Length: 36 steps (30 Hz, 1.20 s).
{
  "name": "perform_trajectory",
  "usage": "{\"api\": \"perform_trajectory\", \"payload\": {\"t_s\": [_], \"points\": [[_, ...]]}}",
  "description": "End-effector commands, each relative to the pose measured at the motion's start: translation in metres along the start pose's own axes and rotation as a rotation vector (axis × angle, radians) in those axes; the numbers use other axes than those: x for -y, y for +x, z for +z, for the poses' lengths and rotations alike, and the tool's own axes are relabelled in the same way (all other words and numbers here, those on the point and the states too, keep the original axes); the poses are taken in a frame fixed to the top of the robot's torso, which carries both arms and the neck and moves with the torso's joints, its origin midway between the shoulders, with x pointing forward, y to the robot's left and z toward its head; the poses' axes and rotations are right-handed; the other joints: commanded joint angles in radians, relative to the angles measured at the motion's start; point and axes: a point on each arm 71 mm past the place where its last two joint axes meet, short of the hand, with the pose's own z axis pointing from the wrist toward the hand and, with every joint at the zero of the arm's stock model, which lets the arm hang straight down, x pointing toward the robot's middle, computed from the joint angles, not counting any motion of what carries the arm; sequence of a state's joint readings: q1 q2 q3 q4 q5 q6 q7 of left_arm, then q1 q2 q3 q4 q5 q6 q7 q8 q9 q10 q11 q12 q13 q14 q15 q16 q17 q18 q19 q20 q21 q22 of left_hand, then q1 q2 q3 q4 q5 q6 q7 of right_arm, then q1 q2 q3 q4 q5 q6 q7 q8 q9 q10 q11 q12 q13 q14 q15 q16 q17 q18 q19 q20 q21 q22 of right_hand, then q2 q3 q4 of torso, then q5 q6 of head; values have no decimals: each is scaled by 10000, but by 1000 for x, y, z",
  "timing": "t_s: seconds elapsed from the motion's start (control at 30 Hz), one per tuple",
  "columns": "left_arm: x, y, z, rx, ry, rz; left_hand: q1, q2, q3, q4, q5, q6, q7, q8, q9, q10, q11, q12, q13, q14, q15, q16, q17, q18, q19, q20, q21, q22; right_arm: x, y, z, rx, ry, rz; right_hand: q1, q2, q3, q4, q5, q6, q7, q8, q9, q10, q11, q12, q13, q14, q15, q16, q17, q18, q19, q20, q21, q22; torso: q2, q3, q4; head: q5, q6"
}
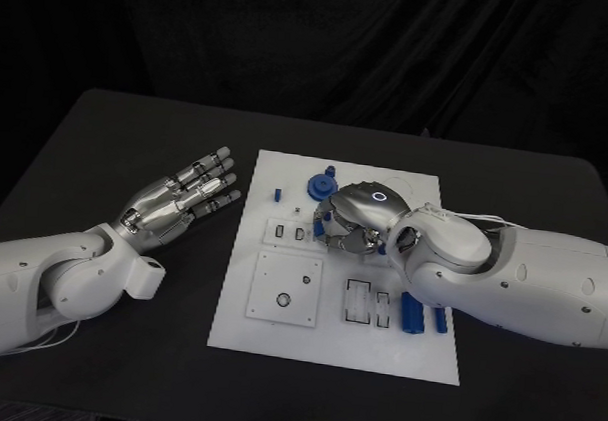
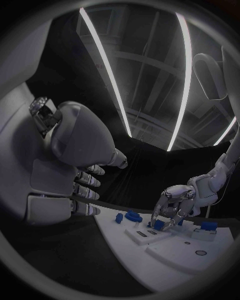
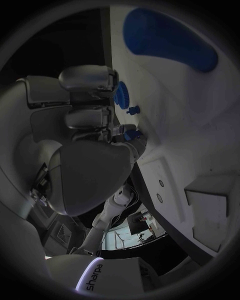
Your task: Assemble the parts on the task board
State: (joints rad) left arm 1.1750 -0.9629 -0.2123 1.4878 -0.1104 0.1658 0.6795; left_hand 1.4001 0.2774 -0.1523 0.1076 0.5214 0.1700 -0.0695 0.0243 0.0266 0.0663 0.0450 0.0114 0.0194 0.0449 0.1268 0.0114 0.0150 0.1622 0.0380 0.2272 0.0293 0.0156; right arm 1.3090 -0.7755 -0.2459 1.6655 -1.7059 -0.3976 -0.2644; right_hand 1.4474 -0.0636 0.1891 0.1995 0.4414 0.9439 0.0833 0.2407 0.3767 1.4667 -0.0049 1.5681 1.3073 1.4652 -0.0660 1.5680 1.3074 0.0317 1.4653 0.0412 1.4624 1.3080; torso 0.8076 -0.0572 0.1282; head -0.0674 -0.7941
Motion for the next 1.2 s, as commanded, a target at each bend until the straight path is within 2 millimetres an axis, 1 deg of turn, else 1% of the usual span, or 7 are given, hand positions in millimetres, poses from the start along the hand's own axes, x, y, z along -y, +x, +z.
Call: {"api": "perform_trajectory", "payload": {"t_s": [0.03,0.33,0.6,0.73,0.9,1.03,1.2], "points": [[5,2,0,-117,785,-123,-75,59,56,-3,31,-23,27,15,-9,-34,67,46,9,16,71,47,5,97,9,46,50,10,3,4,-1,-295,298,-337,30,-90,18,-76,41,-6,60,-51,756,1041,97,27,2635,1056,62,28,2634,-8,454,67,-45,2160,-12,-5,21,-26,-16],[5,1,0,-116,769,-122,-88,69,79,-6,33,-39,25,13,-11,-38,63,45,8,14,68,46,4,97,4,45,47,8,2,5,0,-354,317,-367,-6,-135,21,-112,-9,-62,87,-101,778,1041,120,27,2635,1056,81,28,2634,6,430,88,-96,2142,-37,-28,29,-23,-58],[5,1,1,-130,784,-130,-95,75,93,-7,33,-42,24,12,-12,-40,62,45,7,14,68,45,4,97,3,45,46,7,2,6,0,-447,254,-396,-78,-227,35,-207,-348,-279,138,-277,814,1041,124,27,2635,1056,99,28,2634,21,404,123,-157,2126,-35,-25,37,-27,-64],[4,1,1,-142,793,-140,-95,75,93,-7,33,-42,24,12,-12,-40,62,45,7,14,68,45,4,97,3,45,46,7,1,7,1,-534,205,-427,-221,-301,-11,-235,-939,-425,153,-425,856,1041,127,27,2635,1056,99,28,2634,28,393,136,-194,2122,-34,-25,34,-25,-80],[4,1,1,-146,800,-148,-95,75,93,-7,33,-42,24,12,-12,-40,62,45,7,14,68,45,4,97,3,45,46,7,1,8,1,-602,140,-456,-460,-376,-161,-174,-1805,-612,147,-627,898,1041,113,27,2635,1056,91,28,2634,30,394,131,-219,2128,-28,-23,29,-9,-87],[4,0,0,-138,797,-145,-103,85,114,-10,37,-44,21,12,-12,-41,61,45,7,14,69,46,5,97,6,45,49,9,1,8,2,-622,100,-467,-574,-407,-257,-112,-2165,-687,156,-708,922,1041,116,27,2635,1056,96,28,2634,33,392,130,-237,2129,-29,-24,30,-14,-96],[4,0,0,-133,790,-146,-105,86,120,-11,37,-44,20,12,-12,-45,61,44,6,10,69,44,3,97,2,45,46,7,1,8,2,-644,62,-477,-647,-438,-345,-54,-2454,-846,170,-832,922,1041,126,27,2635,1056,104,28,2634,37,388,135,-260,2128,-26,-20,27,-12,-120]]}}
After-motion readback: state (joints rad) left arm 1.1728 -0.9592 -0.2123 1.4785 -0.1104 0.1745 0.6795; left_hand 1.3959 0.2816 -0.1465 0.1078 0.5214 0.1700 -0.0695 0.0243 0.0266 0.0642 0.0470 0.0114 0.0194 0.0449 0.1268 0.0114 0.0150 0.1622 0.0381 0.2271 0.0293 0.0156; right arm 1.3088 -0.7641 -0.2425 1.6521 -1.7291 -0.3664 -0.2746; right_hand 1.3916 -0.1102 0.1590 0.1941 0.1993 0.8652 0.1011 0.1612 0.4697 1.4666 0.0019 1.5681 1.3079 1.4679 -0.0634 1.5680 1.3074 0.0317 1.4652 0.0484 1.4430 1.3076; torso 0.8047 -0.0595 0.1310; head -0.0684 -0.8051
